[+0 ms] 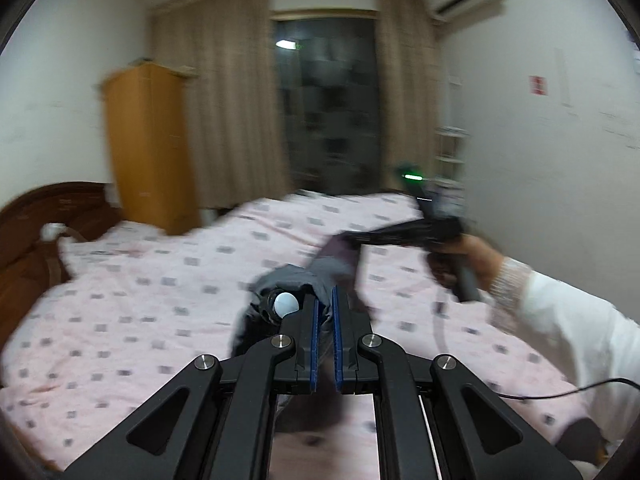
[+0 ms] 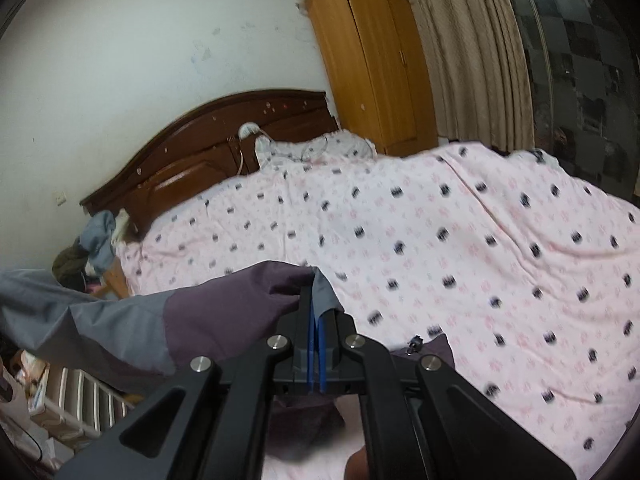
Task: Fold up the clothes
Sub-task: 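Lift the jacket with both grippers and shake it out over the bed, then lay the jacket flat on the bed and open both grippers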
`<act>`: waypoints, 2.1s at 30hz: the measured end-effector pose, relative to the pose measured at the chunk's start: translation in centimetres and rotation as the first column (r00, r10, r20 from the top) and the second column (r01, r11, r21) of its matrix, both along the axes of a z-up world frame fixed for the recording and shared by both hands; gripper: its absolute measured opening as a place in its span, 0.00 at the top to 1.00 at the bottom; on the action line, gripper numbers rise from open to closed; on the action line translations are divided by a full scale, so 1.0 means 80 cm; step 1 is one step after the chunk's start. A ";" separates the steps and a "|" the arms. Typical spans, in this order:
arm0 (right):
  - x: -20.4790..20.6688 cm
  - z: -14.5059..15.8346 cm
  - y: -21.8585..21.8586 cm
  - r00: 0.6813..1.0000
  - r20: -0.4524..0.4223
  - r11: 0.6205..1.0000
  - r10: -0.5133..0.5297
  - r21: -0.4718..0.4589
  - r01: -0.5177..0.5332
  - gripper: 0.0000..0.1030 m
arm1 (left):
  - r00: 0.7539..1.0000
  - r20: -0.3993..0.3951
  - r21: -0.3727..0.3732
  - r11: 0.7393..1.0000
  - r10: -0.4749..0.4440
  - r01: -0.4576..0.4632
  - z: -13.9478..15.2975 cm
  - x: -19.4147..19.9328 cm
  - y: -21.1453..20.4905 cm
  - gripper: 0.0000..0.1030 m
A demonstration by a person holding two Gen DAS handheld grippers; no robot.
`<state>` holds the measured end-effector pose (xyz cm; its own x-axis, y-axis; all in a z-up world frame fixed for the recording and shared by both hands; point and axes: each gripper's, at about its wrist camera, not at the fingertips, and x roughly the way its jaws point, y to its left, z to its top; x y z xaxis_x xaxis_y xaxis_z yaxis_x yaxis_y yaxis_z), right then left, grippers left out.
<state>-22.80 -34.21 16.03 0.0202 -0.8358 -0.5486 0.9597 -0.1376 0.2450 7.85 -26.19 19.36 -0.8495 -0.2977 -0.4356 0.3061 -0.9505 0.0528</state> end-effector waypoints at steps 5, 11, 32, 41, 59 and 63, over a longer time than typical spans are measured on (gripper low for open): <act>-0.026 -0.045 0.095 1.000 -0.014 0.992 -0.011 0.122 0.012 0.98 | 0.970 0.089 0.113 0.970 -0.226 0.216 -0.065 -0.055 0.105 0.95; -0.041 -0.126 0.228 0.999 -0.005 0.955 -0.035 0.295 0.035 0.98 | 0.861 0.238 0.216 0.889 -0.450 0.405 -0.153 -0.091 0.221 0.95; -0.049 -0.359 0.404 0.952 -0.093 0.750 -0.290 0.596 0.287 0.95 | 0.669 0.468 0.168 0.802 -0.577 0.573 -0.344 -0.102 0.345 0.40; -0.052 -0.325 0.436 0.919 -0.115 0.748 -0.377 0.547 0.376 0.17 | 0.810 0.340 0.223 0.878 -0.477 0.423 -0.314 -0.065 0.247 0.29; 0.129 -0.238 0.381 0.818 -0.399 0.763 -0.413 0.338 0.551 0.17 | 0.979 0.204 0.432 0.895 0.021 -0.109 -0.389 -0.015 -0.112 0.20; 0.186 -0.252 0.356 0.793 -0.458 0.733 -0.401 0.359 0.578 0.16 | 0.987 0.159 0.541 0.838 -0.015 -0.075 -0.413 -0.038 -0.132 0.20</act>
<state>-7.89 -5.70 -4.15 -0.5722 -0.3194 -0.7553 0.7289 -0.6203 -0.2898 4.83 -36.77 -13.69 -0.7551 0.0010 -0.6556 0.3656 -0.8294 -0.4223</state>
